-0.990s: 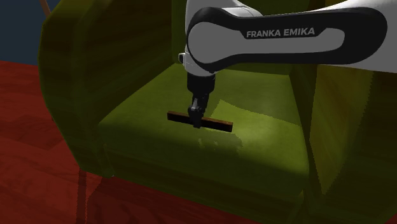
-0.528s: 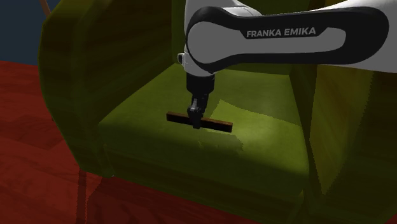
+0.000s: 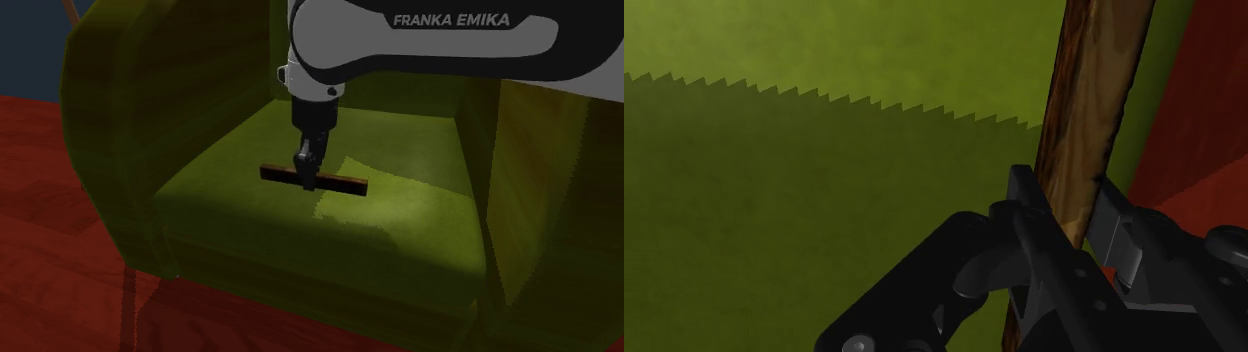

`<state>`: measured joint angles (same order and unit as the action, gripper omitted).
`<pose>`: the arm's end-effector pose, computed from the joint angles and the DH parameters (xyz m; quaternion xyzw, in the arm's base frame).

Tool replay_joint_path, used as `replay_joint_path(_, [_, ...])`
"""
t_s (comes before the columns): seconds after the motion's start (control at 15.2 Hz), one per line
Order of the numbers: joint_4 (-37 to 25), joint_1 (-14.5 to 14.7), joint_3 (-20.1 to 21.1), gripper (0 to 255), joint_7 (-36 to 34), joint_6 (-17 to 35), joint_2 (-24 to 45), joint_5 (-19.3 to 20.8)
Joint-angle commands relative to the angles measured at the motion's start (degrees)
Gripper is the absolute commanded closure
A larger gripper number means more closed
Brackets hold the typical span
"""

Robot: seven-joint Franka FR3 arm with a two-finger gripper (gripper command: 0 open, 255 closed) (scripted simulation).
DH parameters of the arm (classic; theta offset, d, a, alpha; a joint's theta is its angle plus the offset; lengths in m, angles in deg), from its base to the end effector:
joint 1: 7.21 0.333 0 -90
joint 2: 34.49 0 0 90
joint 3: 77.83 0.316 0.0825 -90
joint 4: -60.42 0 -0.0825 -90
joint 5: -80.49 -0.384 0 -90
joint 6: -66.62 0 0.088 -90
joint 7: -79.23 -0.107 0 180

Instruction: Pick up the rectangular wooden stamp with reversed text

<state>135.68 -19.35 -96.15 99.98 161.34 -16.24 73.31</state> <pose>0.5850 -0.2910 0.5693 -0.9965 0.0802 -0.0222 0.0042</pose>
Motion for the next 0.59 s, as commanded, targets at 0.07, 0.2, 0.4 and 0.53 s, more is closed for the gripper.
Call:
replay_joint_path(0.07, [-3.89,-0.47,-0.05,255,0.05,-2.93,1.01,-0.31])
replay_joint_path(0.2, [-6.37,-0.76,-0.07,255,0.04,-4.81,1.64,-0.51])
replay_joint_path(0.4, [-10.5,-1.29,-0.08,255,0.03,-7.79,2.81,-0.89])
replay_joint_path(0.53, [-10.7,-1.32,-0.08,255,0.03,-7.94,2.86,-0.91])
